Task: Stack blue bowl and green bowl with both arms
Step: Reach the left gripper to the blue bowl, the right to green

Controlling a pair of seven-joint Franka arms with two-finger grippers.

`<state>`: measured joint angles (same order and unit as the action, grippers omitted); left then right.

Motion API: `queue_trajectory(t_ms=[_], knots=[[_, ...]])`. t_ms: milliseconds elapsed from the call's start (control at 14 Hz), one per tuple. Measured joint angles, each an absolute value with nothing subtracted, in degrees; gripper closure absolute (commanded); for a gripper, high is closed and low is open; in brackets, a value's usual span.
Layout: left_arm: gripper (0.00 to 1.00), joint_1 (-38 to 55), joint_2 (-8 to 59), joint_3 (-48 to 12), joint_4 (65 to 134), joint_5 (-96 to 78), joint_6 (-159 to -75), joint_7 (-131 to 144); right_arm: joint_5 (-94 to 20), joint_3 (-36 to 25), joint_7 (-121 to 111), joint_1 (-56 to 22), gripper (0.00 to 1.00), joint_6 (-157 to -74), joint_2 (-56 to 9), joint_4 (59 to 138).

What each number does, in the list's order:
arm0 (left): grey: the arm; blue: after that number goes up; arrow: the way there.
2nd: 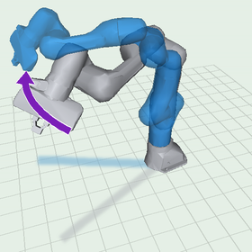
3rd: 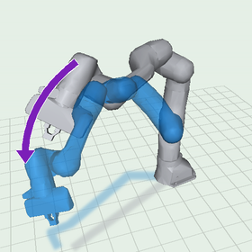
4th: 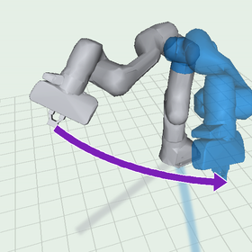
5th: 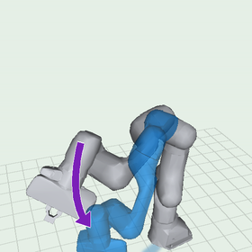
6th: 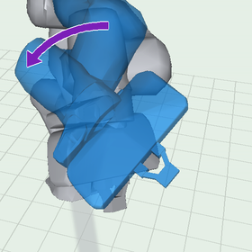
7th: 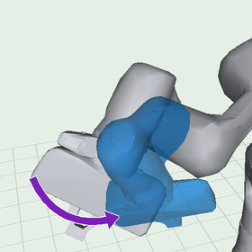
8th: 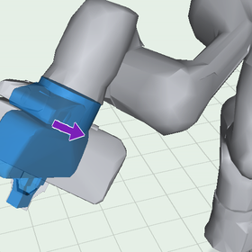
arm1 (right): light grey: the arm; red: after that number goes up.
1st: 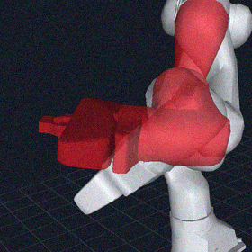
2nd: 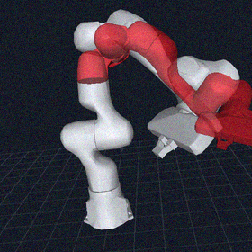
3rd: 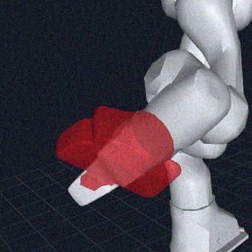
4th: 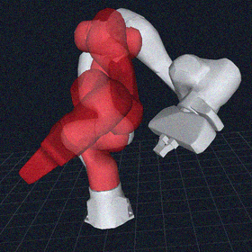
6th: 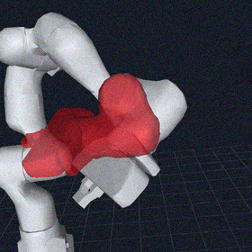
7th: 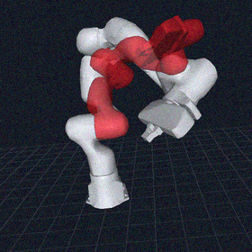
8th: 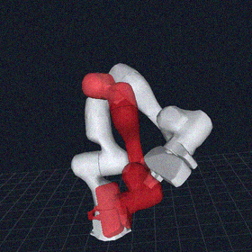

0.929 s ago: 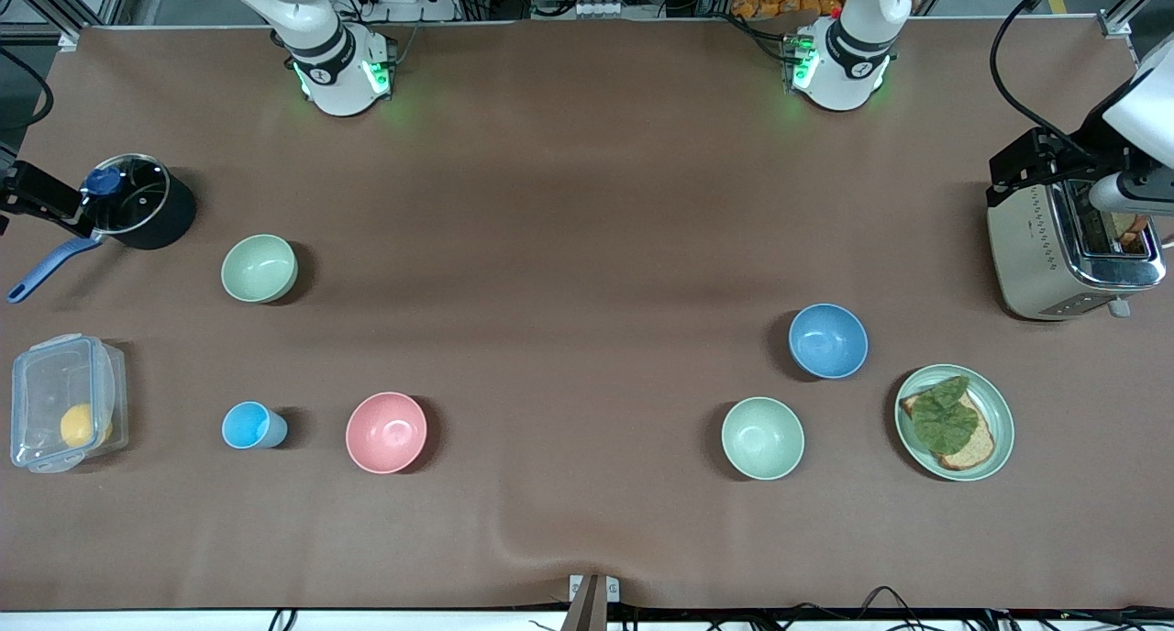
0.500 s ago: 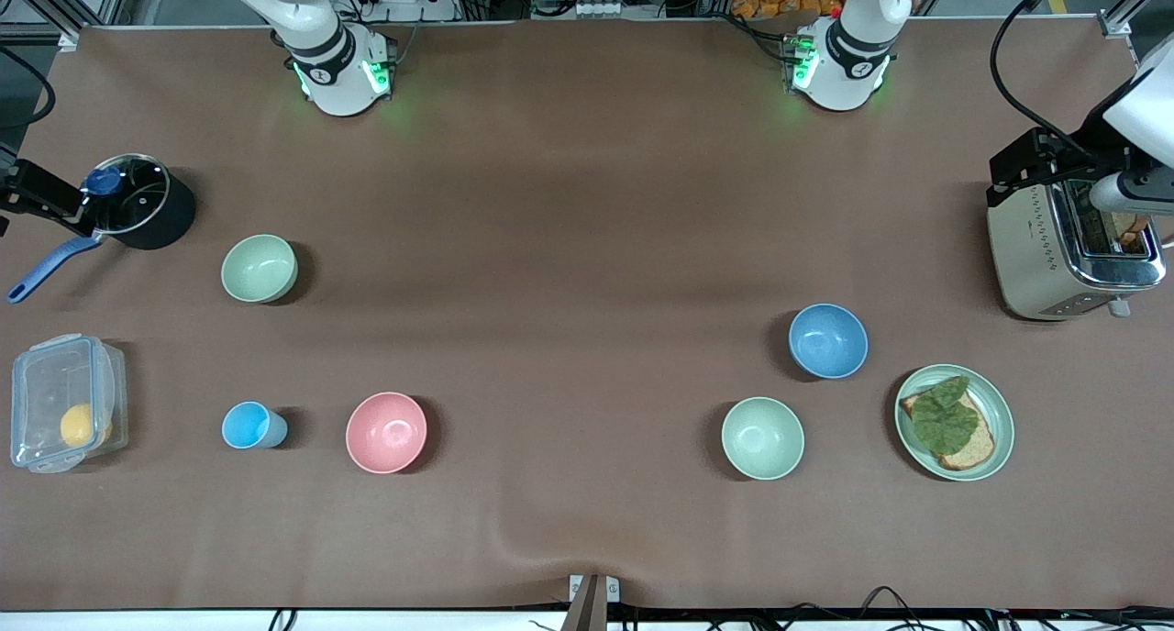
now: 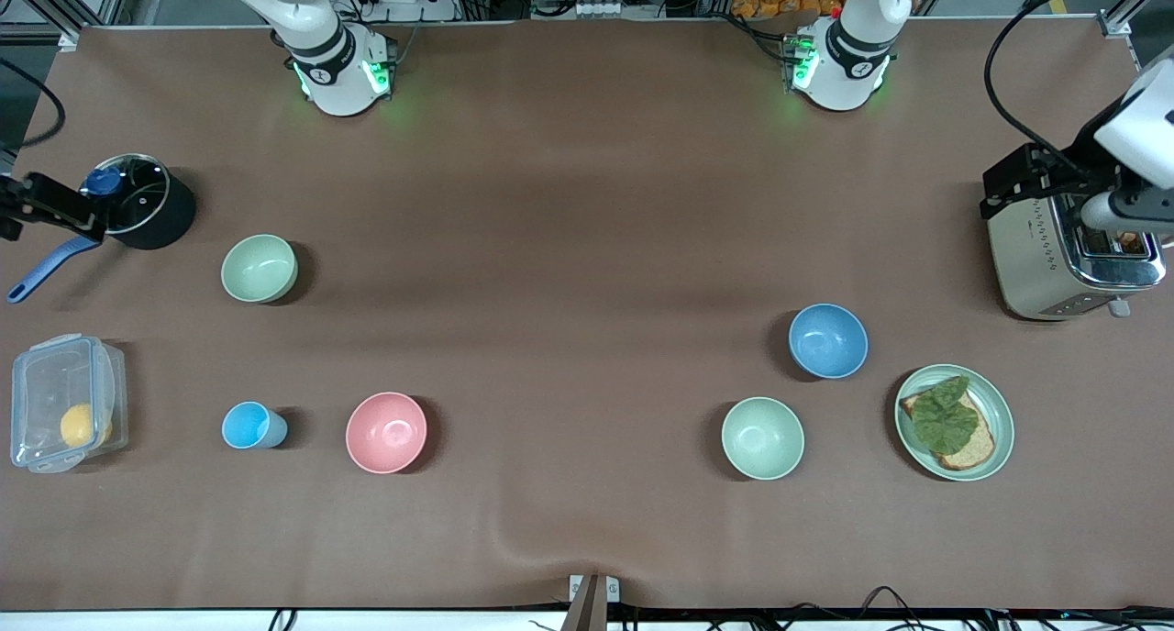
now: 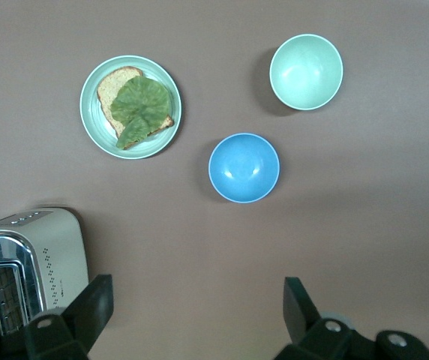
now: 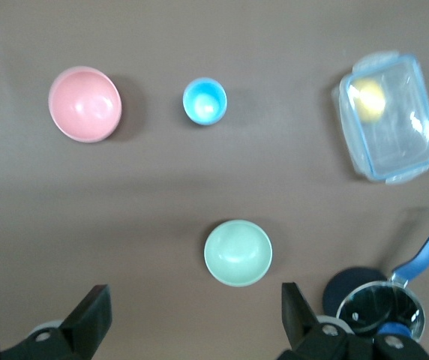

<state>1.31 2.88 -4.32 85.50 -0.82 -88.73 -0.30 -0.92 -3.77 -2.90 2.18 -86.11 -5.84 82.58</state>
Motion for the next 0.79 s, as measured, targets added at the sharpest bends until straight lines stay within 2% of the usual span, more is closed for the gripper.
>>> queue_trajectory(t_ms=[286,571,786], knots=[[0.0,1.2,9.2,-4.3,86.3,-0.8,-92.7,-0.3,-0.9,-3.8,-4.8,6.2,0.0,-84.8,-7.9,86.4],[0.0,1.5,17.2,-4.5,93.0,-0.8,-107.5,-0.3,-0.9,-3.9,-10.1,10.8,0.0,-88.0,-8.7,93.7],[0.0,1.5,22.7,-4.6,95.3,-0.8,-113.0,-0.3,-1.0,-3.9,-11.4,12.9,0.0,-91.1,-8.9,98.5]])
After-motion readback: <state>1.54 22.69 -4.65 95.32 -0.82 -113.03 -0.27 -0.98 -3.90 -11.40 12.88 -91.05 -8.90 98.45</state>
